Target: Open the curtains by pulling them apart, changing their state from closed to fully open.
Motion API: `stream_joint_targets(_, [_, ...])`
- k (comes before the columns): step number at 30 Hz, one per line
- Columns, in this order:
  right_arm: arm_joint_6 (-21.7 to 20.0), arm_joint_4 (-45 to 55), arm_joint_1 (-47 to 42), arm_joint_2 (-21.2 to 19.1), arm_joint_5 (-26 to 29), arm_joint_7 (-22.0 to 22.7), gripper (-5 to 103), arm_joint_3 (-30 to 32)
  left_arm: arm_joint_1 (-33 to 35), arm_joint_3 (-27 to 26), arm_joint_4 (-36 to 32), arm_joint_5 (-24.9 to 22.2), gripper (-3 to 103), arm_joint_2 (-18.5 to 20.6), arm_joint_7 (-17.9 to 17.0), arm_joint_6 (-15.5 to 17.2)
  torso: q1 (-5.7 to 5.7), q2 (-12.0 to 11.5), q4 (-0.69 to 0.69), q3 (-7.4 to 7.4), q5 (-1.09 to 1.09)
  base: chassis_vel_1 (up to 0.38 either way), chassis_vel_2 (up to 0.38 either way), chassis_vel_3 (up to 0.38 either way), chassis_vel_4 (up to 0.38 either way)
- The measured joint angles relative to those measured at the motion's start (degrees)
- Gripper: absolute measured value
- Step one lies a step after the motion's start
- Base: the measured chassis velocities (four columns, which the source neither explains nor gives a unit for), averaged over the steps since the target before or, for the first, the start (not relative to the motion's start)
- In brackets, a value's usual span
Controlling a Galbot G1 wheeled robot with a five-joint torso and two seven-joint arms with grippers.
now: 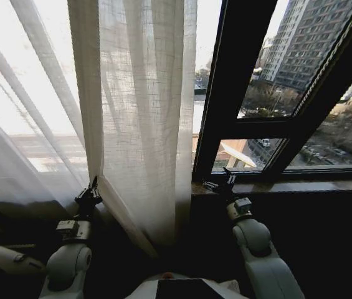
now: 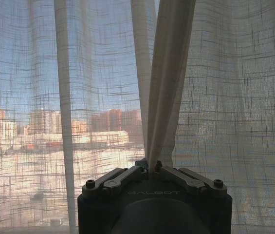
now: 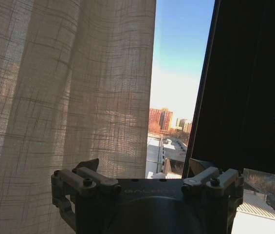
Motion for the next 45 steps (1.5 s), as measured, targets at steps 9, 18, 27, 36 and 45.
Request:
stream_joint_targets(9, [-0.4, -0.3, 0.1, 0.2, 0.4, -0.1, 100, 0.2, 0.4, 0.4, 0.2, 0.0, 0, -0.2, 0.0, -0.3, 0.00, 0.0, -0.01, 0.00, 0.02, 0.077, 0.083, -0.069, -0.084])
stream_joint_targets(18, [0.2, -1.1, -0.1, 0.3, 0.1, 0.1, 100, 0.4, 0.5, 0.7, 0.3, 0.1, 0, -0.2, 0.1, -0.7, -0.02, 0.0, -0.01, 0.00, 0.03, -0.031, -0.024, 0.021, 0.012])
stream_joint_targets(27, [0.4, -1.1, -0.2, 0.3, 0.0, 0.5, 100, 0.1, 0.4, 1.1, 0.6, 0.5, 0, -0.4, 0.1, -0.9, -0.02, 0.0, -0.01, 0.00, 0.03, -0.101, 0.137, 0.089, -0.113])
stream_joint_targets(36, [1.1, -1.5, -0.2, 0.3, -0.3, 0.8, 100, 0.1, -0.1, 2.0, 0.7, 1.4, 0, -0.7, 0.1, -0.9, 0.04, 0.0, -0.01, 0.02, 0.01, -0.237, 0.191, 0.218, -0.193])
stream_joint_targets(45, [2.8, -2.5, -0.2, 0.5, -2.2, 1.4, 100, 0.2, -0.1, 2.5, 0.7, 2.2, 0, -1.1, 0.1, -0.8, -0.05, 0.0, -0.02, -0.02, 0.02, -0.050, 0.049, 0.058, -0.040])
